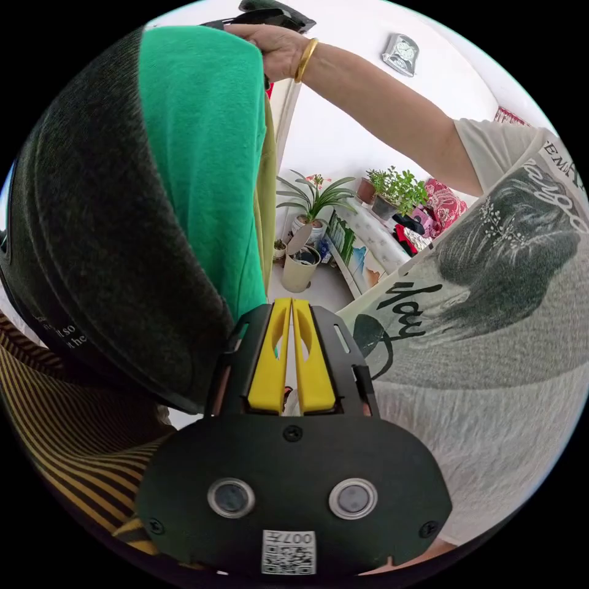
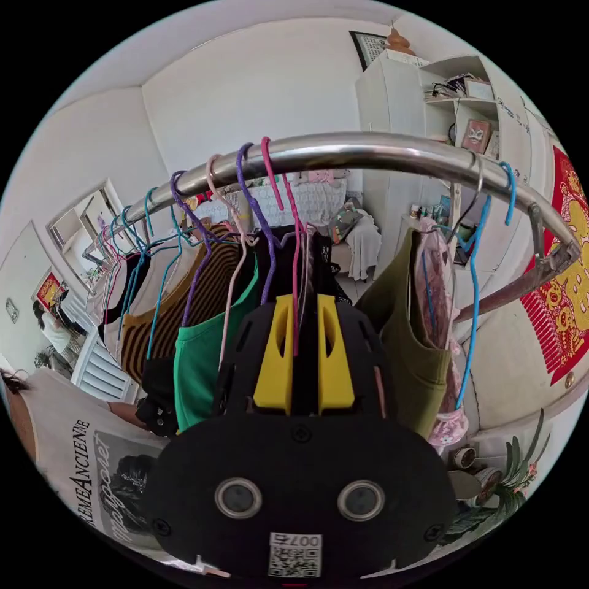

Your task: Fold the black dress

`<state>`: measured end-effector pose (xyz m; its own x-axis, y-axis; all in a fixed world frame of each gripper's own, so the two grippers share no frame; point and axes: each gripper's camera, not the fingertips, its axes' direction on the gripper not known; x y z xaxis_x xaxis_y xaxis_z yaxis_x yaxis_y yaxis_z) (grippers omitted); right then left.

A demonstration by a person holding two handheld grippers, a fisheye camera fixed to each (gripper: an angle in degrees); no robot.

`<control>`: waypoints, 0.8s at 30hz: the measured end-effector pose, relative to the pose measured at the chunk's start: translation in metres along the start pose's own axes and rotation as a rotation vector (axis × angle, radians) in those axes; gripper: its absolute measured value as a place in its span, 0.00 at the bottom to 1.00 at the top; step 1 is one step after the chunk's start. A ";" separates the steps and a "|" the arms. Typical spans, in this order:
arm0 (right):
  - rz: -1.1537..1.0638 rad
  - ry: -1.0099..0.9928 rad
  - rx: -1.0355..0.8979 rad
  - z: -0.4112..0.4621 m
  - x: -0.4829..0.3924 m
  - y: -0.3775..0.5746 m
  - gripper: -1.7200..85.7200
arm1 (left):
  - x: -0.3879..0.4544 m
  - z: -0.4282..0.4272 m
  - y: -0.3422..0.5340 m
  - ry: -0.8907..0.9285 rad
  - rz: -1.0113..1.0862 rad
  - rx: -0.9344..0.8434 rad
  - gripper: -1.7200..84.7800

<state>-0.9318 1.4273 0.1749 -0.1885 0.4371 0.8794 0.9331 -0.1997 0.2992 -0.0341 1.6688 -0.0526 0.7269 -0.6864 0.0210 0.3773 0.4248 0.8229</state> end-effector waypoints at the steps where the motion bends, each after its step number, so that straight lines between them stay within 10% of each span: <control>1: -0.001 -0.029 -0.013 0.005 -0.003 -0.003 0.03 | 0.000 0.000 0.000 0.000 -0.006 0.000 0.01; 17: -0.068 0.200 -0.026 -0.039 -0.043 -0.072 0.02 | 0.029 0.014 -0.026 0.003 -0.051 0.009 0.01; 24: 0.101 0.092 0.053 -0.058 -0.038 0.047 0.02 | 0.059 0.031 -0.043 -0.002 -0.042 0.027 0.01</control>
<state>-0.8985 1.3509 0.1772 -0.1178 0.3349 0.9349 0.9632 -0.1906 0.1896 -0.0258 1.5918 -0.0689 0.7096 -0.7045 -0.0125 0.3916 0.3797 0.8381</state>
